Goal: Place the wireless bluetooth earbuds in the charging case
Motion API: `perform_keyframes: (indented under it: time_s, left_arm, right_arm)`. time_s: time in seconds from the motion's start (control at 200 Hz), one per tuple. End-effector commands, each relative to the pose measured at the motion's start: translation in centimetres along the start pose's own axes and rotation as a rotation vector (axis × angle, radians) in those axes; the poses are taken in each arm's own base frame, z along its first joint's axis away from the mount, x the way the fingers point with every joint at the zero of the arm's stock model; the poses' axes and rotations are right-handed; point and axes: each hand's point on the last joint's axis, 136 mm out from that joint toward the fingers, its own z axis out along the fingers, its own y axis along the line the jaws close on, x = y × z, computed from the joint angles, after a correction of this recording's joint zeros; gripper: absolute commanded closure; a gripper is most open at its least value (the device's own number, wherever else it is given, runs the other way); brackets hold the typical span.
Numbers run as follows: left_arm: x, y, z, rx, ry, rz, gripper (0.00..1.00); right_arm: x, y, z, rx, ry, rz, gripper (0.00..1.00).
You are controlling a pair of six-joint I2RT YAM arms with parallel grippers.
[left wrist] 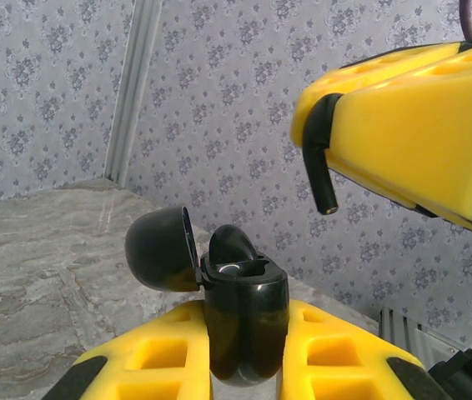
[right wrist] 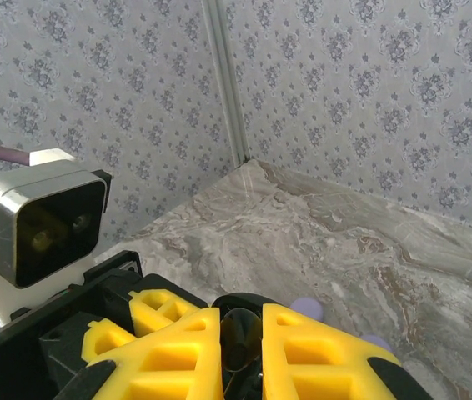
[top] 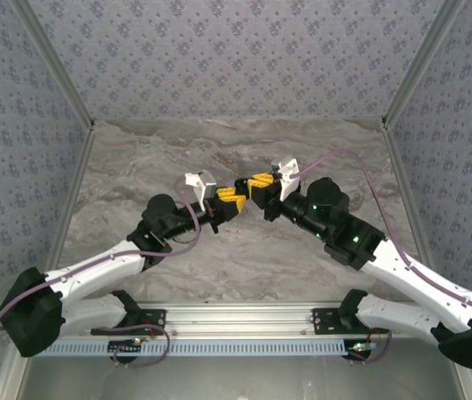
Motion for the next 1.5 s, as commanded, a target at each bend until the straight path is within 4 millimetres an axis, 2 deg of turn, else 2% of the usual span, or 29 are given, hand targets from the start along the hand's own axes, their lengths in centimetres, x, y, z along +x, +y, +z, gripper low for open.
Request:
perform_keyframes:
  time_s: [0.0, 0.19, 0.934, 1.334, 1.494]
  left_arm:
    - [-3.0, -1.7, 0.3, 0.059, -0.079, 0.027, 1.00]
    - [-3.1, -2.0, 0.4, 0.065, -0.082, 0.028, 1.00]
    - [-3.4, -2.3, 0.4, 0.071, -0.091, 0.028, 1.00]
    - [-3.4, -1.6, 0.2, 0.032, -0.105, 0.021, 1.00]
    - [-3.2, -1.4, 0.4, 0.026, -0.103, 0.016, 1.00]
  right_arm:
    - [-1.3, 0.3, 0.2, -0.016, -0.037, -0.011, 0.84]
    - [-0.8, 0.4, 0.9, -0.021, -0.018, -0.012, 0.84]
    - [1.4, -0.2, 1.5, -0.004, 0.047, -0.019, 0.84]
    - [1.9, 0.6, 0.3, -0.057, 0.083, 0.002, 0.84]
    - [2.4, 0.9, 0.4, -0.075, 0.112, 0.002, 0.83]
